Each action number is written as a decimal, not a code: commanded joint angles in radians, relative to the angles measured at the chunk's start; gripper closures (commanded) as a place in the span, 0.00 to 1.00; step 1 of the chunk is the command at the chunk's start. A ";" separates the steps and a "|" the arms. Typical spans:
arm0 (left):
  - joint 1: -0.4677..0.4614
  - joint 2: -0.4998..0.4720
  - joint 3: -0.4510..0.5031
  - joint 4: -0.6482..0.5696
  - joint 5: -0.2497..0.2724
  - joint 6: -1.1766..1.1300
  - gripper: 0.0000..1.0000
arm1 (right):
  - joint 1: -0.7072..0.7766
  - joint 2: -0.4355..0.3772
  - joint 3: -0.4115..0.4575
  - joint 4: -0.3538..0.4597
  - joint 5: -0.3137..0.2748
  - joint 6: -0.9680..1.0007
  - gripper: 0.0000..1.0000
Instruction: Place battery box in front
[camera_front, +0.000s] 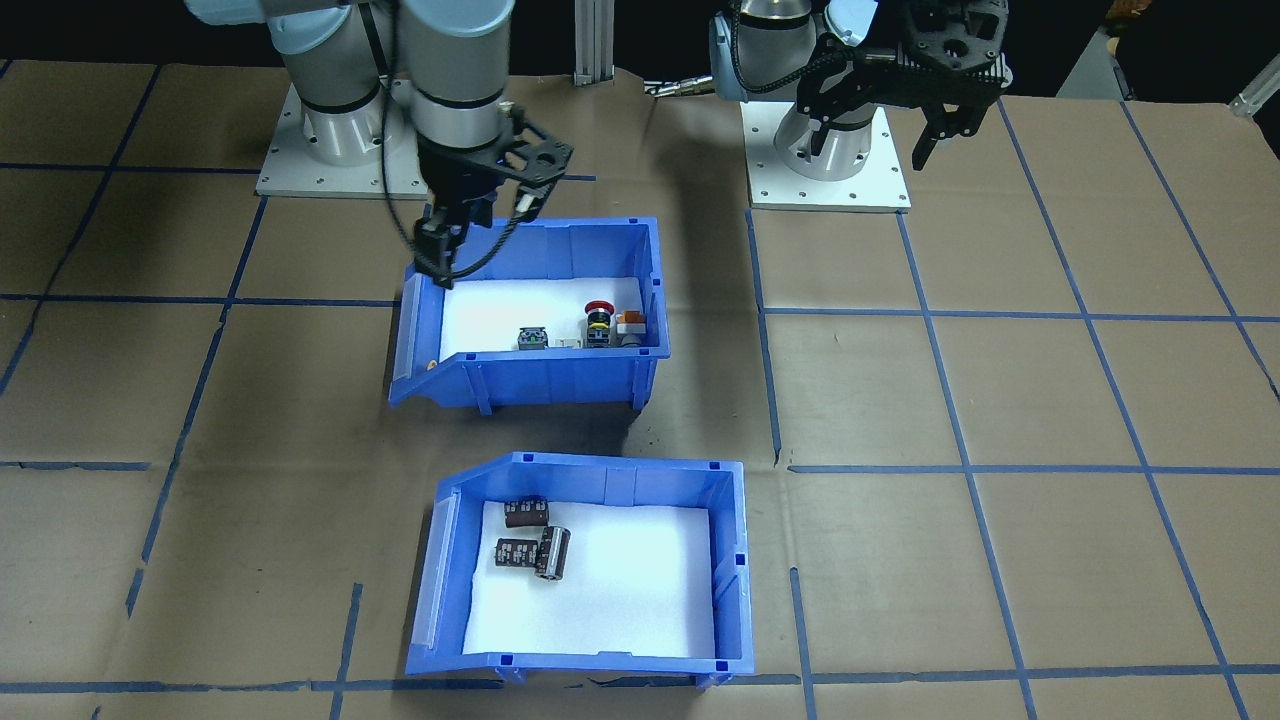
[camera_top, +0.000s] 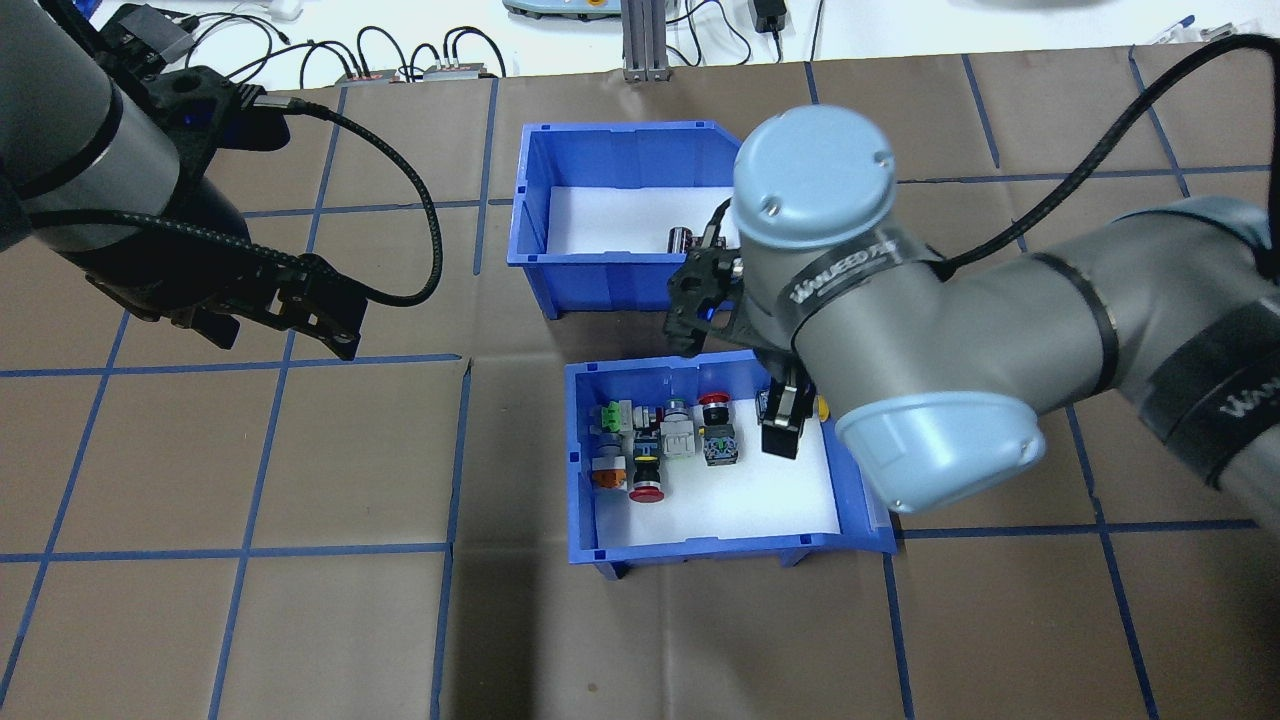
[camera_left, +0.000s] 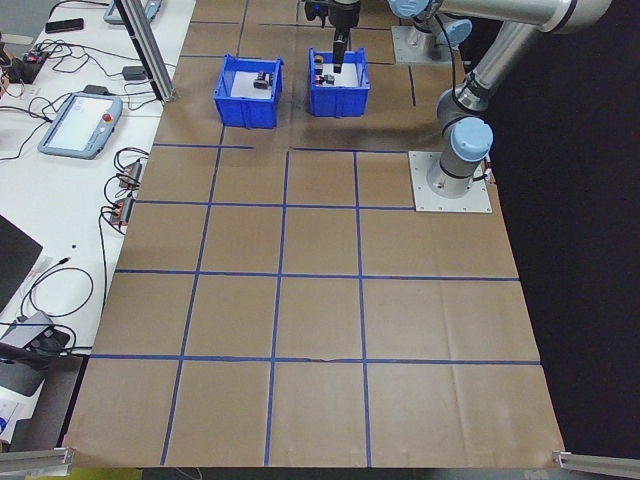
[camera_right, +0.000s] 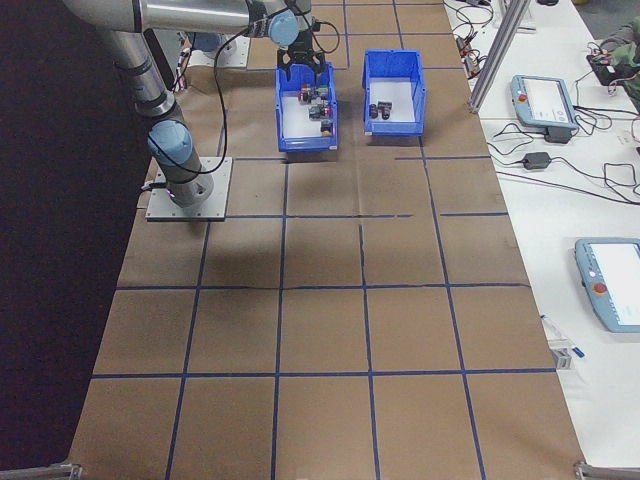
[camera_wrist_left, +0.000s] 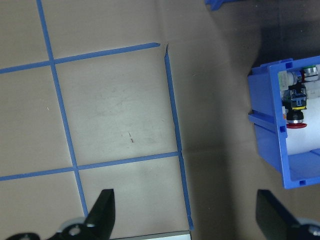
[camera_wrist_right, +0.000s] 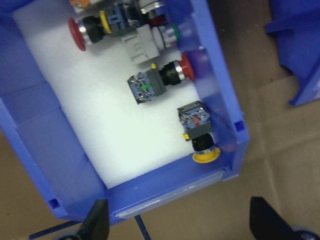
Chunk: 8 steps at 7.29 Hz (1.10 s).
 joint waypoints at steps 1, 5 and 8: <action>0.000 -0.005 -0.006 0.000 0.000 -0.001 0.01 | -0.141 0.005 -0.065 0.055 0.049 0.117 0.00; 0.000 0.027 -0.052 0.012 -0.005 -0.003 0.01 | -0.299 0.005 -0.179 0.141 0.091 0.671 0.00; 0.008 0.024 -0.052 0.012 -0.006 0.000 0.01 | -0.299 0.044 -0.289 0.284 0.077 0.951 0.00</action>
